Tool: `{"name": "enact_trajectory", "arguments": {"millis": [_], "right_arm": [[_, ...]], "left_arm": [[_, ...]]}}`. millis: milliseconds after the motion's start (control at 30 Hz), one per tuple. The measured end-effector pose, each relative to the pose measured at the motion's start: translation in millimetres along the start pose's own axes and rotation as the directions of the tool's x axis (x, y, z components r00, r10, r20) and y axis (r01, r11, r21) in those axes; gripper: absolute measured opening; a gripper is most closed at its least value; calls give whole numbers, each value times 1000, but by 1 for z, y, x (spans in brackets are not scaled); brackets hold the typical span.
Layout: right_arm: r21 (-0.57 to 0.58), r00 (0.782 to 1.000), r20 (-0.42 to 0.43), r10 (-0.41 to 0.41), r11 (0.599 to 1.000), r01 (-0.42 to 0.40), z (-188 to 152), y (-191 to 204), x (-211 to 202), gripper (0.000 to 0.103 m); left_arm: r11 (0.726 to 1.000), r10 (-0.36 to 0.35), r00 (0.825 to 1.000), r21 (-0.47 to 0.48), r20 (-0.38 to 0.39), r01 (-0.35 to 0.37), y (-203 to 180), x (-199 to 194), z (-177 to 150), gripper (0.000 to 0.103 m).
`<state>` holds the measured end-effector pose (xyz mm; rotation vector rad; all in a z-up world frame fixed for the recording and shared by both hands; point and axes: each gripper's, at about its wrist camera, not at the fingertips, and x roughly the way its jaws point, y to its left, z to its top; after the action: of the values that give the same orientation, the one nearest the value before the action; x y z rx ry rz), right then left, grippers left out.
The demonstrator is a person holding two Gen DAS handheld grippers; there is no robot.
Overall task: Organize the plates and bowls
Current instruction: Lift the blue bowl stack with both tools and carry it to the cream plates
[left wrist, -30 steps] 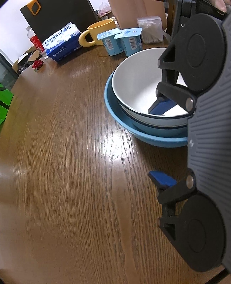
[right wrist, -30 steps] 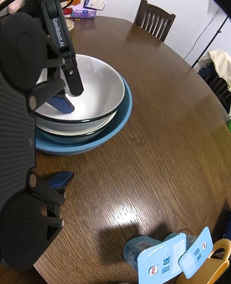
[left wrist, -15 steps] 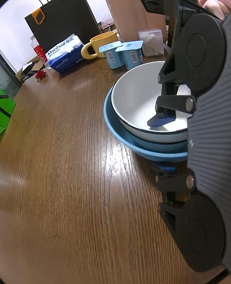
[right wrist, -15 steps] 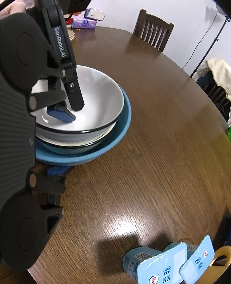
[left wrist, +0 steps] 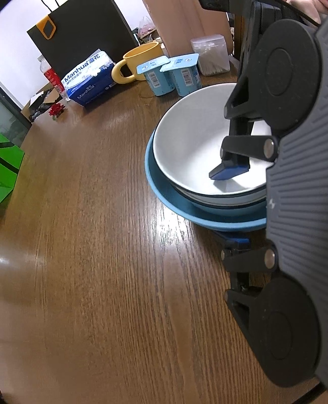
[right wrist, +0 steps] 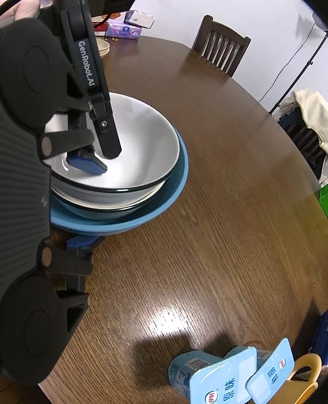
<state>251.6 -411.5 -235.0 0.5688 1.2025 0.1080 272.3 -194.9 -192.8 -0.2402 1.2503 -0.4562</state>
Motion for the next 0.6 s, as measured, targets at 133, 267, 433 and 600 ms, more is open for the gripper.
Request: {"name": "enact_trajectory", "arguments": {"millis": [133,267,433,600], "right_arm": [[-14,1000,13,1,1000,-1,-1,3,-2,48],[-18,1000,15,4,1000,-4,-1,4,-2,48],[-31,1000,24,5,1000,-4,-3,5,-4,48],[-44,999,40,11,999,-10,-4,7,-8,48]], "left_arm": [[1000,7,1000,8,7,-7,0,-2,0,42],[1000,7,1000,9,10,-7,0,-2,-1,42],[1000,5,1000,15,25,-6,0,-5,-1,42],[1000,5,999,19,41,-6,1,-10,-1,42]]}}
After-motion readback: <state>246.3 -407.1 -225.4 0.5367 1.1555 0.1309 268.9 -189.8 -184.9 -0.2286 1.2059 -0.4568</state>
